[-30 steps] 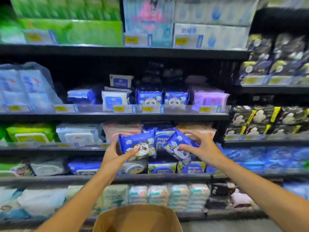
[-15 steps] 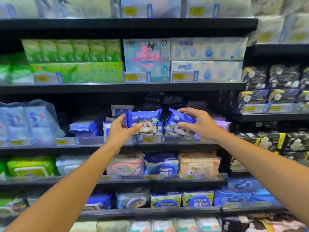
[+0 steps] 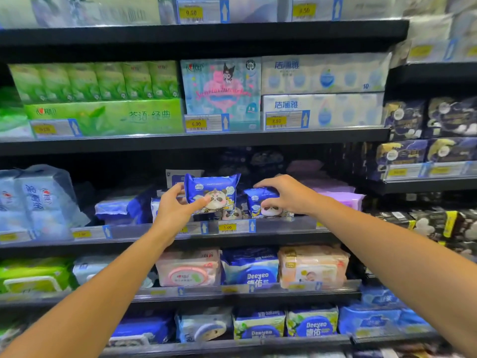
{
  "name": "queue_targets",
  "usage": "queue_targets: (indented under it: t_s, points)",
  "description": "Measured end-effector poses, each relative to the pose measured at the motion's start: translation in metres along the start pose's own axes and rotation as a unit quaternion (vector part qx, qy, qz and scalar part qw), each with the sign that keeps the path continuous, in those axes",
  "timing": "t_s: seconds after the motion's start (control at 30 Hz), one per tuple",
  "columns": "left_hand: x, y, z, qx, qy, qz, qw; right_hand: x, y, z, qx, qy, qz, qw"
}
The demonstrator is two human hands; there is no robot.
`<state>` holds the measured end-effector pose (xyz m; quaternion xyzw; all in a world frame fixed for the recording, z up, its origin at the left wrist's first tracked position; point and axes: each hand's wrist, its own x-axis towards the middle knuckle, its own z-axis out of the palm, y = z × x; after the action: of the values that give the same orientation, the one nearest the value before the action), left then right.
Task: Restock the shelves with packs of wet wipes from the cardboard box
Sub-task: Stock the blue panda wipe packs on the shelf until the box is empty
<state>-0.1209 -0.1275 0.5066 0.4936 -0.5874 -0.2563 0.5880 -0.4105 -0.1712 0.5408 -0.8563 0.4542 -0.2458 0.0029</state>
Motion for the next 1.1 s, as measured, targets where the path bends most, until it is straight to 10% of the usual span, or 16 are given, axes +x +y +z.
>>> queue_targets:
  t_s: [1.1]
  points:
    - [0.022,-0.004,0.03,0.346,-0.164,0.097,0.919,-0.034,0.032,0.034,-0.009,0.122,0.04,0.992]
